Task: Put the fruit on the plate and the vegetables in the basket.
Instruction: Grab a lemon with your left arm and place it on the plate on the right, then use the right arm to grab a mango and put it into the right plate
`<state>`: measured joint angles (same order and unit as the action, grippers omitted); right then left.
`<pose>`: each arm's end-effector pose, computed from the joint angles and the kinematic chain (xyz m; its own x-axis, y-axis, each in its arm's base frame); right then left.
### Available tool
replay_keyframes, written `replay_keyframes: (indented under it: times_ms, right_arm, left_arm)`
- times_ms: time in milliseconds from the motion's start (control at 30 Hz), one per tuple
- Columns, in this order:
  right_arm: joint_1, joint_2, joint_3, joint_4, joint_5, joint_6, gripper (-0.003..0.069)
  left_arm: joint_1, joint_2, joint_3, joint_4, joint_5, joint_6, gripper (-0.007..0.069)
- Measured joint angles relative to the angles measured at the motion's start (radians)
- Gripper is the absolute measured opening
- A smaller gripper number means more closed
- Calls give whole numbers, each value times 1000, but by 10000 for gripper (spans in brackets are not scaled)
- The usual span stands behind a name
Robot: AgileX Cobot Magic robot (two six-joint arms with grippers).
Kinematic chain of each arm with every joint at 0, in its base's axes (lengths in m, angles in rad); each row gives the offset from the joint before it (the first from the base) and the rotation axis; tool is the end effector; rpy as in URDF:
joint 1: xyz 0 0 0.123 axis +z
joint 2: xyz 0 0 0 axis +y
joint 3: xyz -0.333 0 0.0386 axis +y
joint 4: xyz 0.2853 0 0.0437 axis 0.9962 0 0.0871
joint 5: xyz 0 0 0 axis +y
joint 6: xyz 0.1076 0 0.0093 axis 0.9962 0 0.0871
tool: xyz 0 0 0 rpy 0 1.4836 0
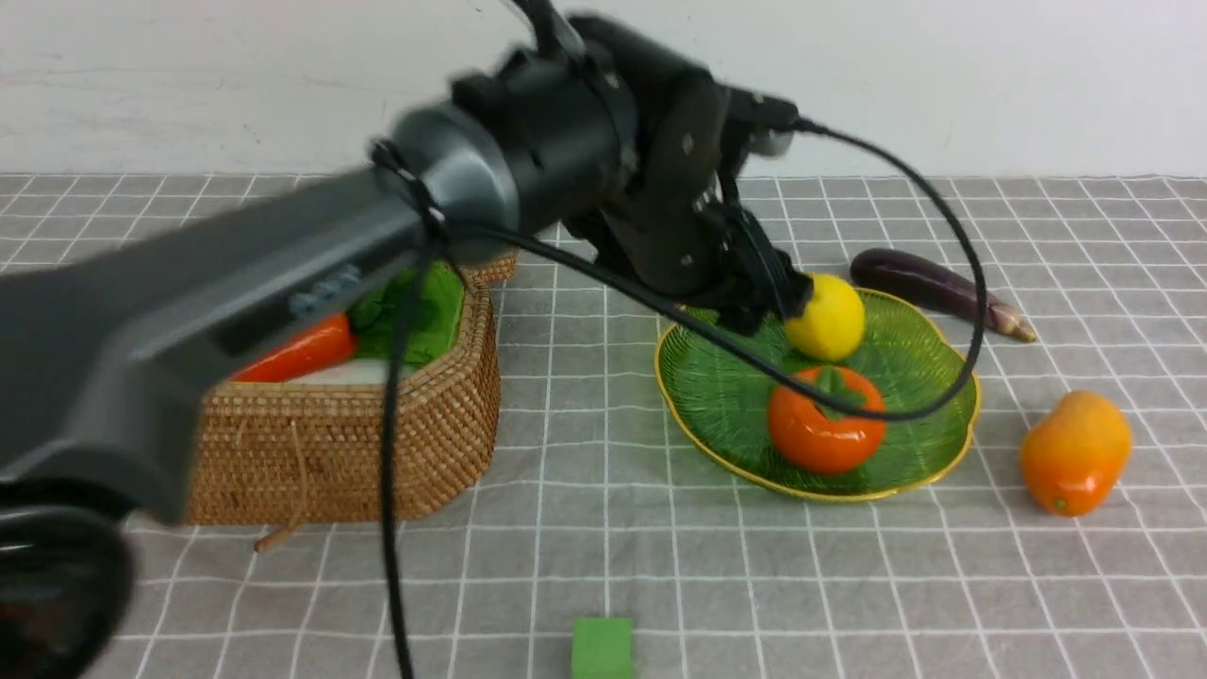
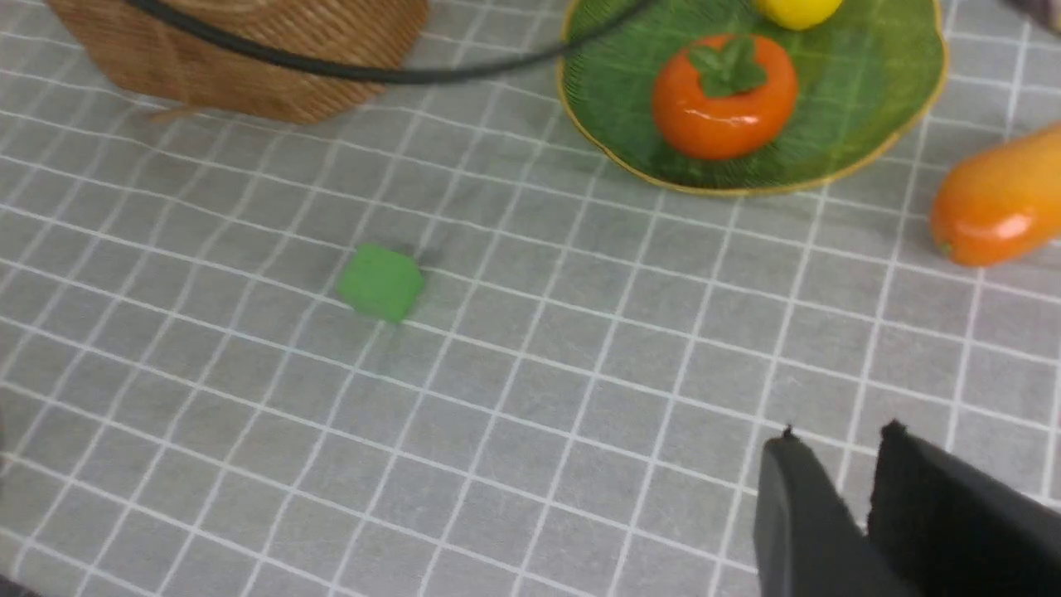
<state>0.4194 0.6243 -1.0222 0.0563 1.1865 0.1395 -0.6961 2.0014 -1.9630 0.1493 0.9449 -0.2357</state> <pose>0.0715 0.0381 0.4302 -0.6523 -0.1159 -0.7491 -0.3432 0.9263 0.1554 0.4137 -0.3287 0.3588 -0.6753 0.3738 -0.6358 0.4842 0.8750 0.0001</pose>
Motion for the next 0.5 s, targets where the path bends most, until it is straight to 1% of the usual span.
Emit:
replay_keyframes:
  times_ms: [33,100,133,200,233,267,300,333,367,467,500]
  right_arm:
    - [0,34,0,-23,-1,20,150]
    - [0,112,0,-81,-6,75,152]
    - [0,138,0,-104,-9,97,153]
    - [0,250,0,-164,-28,153,155]
    - [0,260,0,-175,-34,162,155]
    - [-4,319,0,-199,-51,188,156]
    - [-12,359,0,-216,-73,201,157]
    - [-25,400,0,-224,-86,208,157]
    - [-67,470,0,-229,-129,211,158]
    - [-198,612,-1,-217,-224,206,160]
    - [-261,666,-6,-198,-266,197,162]
  left_arm:
    - [0,-29,0,0,28,0,447]
    - [0,-99,0,-2,101,0,332]
    - [0,-134,0,-3,134,0,264]
    - [0,-206,0,-3,190,0,101]
    - [0,-212,0,-4,195,0,87]
    - [0,-242,0,-4,218,0,29]
    - [0,-270,0,-4,236,0,-8]
    - [0,-287,0,-4,257,0,-13]
    - [0,-328,0,-5,290,0,-13]
    - [0,-410,18,-6,290,0,-13]
    - [0,-451,44,-6,290,0,-13]
